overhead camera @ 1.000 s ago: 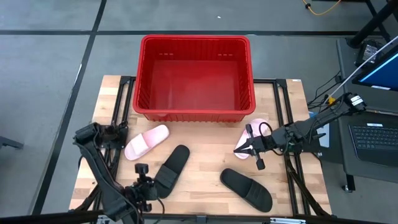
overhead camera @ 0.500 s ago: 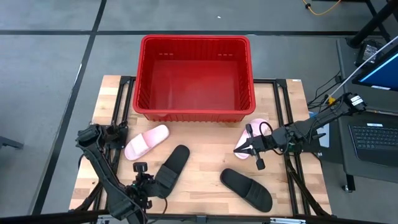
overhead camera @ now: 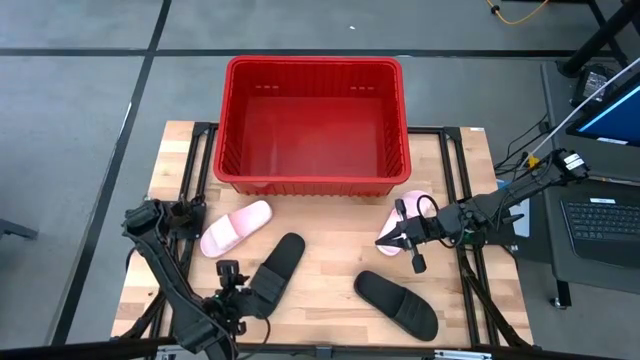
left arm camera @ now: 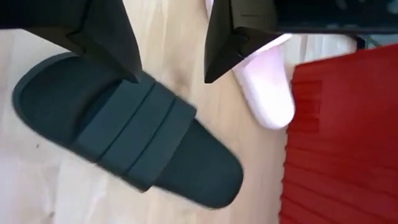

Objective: Pick and place slides into bin
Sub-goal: Put the left black slide into the red bin

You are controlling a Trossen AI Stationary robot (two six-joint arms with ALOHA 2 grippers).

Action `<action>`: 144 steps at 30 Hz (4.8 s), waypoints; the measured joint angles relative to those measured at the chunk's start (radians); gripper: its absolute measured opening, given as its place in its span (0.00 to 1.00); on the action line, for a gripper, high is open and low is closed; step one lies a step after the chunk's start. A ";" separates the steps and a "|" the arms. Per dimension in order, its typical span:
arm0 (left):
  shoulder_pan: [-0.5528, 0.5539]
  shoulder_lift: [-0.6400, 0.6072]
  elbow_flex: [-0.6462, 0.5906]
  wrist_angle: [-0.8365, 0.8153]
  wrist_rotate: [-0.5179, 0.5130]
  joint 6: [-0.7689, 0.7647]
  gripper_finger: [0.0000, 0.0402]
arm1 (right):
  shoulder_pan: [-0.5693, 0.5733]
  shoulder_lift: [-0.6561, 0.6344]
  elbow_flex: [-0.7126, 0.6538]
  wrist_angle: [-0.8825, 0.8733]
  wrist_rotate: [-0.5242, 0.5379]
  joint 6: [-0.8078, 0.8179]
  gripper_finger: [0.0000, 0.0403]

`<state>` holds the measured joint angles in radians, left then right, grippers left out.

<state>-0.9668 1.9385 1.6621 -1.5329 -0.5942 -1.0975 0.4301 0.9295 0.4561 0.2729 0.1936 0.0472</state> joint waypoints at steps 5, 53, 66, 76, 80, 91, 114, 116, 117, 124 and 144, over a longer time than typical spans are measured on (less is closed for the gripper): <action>0.000 0.001 -0.054 0.147 -0.016 0.093 0.43 | 0.000 0.000 0.000 -0.001 0.000 -0.001 0.01; -0.002 0.230 -0.070 0.219 -0.213 0.273 0.39 | 0.000 0.000 0.000 -0.009 -0.001 0.029 0.01; 0.000 0.230 -0.070 0.222 -0.187 0.322 0.40 | 0.000 0.028 0.000 -0.007 -0.001 0.071 0.01; 0.005 0.283 -0.069 0.209 -0.208 0.365 0.40 | 0.000 0.067 0.000 0.000 -0.001 0.079 0.01; 0.006 0.326 -0.068 0.157 -0.253 0.372 0.40 | 0.000 0.066 0.000 0.002 -0.001 0.078 0.01; 0.007 0.367 -0.070 0.057 -0.307 0.219 0.40 | 0.000 0.066 0.000 0.008 -0.001 0.076 0.01; 0.026 0.366 -0.070 0.033 -0.342 0.065 0.02 | 0.000 0.066 0.000 0.008 -0.001 0.076 0.01; 0.026 0.366 -0.067 0.011 -0.341 0.046 0.02 | 0.000 0.066 0.000 0.007 -0.001 0.076 0.01; 0.026 0.366 -0.063 -0.008 -0.341 0.031 0.02 | 0.000 0.066 0.000 0.007 -0.001 0.076 0.01; 0.019 0.347 -0.030 -0.036 -0.358 0.015 0.01 | 0.000 0.066 0.000 0.007 -0.001 0.074 0.01; 0.007 0.189 0.036 -0.038 -0.567 0.162 0.01 | 0.000 0.066 0.000 0.038 0.000 -0.004 0.01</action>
<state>-0.9595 2.1277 1.6981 -1.5706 -1.1612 -0.9357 0.4303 0.9958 0.4561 0.3112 0.1934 0.0436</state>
